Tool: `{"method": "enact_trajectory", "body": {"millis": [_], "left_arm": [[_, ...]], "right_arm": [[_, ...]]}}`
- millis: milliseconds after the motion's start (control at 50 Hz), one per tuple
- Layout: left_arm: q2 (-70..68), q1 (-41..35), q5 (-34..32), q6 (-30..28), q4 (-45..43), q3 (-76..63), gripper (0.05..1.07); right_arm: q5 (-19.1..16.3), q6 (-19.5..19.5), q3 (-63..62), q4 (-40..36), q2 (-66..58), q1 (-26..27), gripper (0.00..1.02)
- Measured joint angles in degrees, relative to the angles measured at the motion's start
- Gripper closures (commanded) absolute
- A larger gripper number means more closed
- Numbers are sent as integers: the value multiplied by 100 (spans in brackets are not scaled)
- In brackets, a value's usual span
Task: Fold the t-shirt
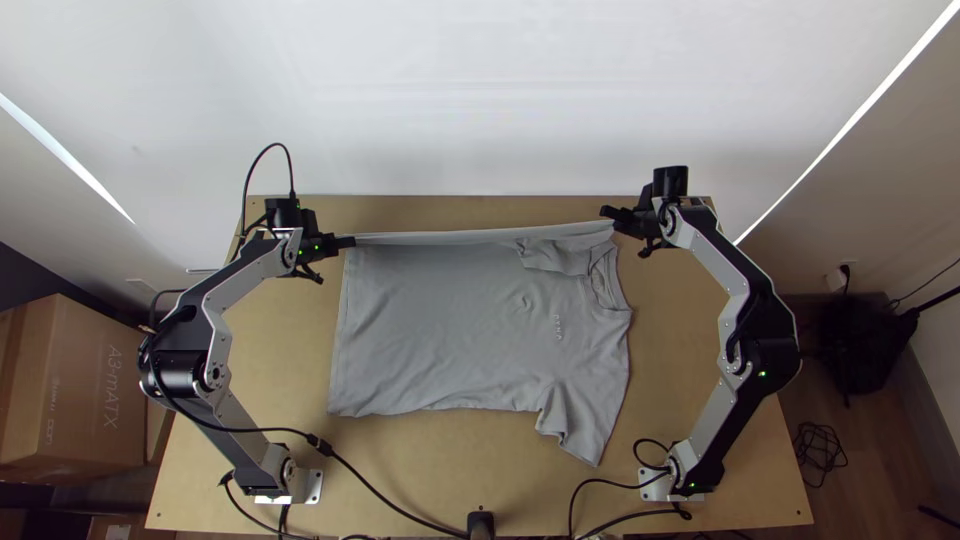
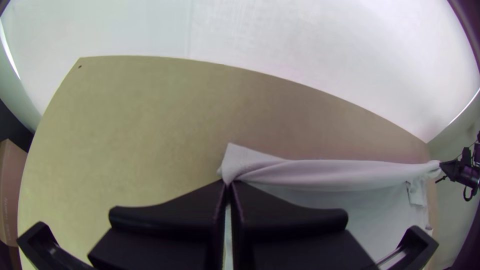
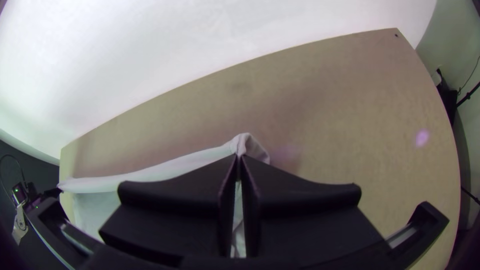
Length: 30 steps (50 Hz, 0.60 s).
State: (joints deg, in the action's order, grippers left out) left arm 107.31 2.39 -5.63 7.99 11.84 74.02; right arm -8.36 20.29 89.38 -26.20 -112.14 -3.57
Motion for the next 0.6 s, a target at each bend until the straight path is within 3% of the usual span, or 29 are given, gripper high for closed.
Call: {"method": "enact_trajectory", "body": {"millis": [340, 460, 600], "left_arm": [[-551, 31, -81, 83, -155, -682, 105], [-870, 31, -83, 105, -568, -1169, 105], [-1410, 7, -81, 105, -1202, -1965, 80]], "right_arm": [[0, -24, -1226, 374, 691, -39, 100], [2, -24, -1556, 509, 870, -55, 100], [2, -22, -1845, 671, 994, -55, 100]]}}
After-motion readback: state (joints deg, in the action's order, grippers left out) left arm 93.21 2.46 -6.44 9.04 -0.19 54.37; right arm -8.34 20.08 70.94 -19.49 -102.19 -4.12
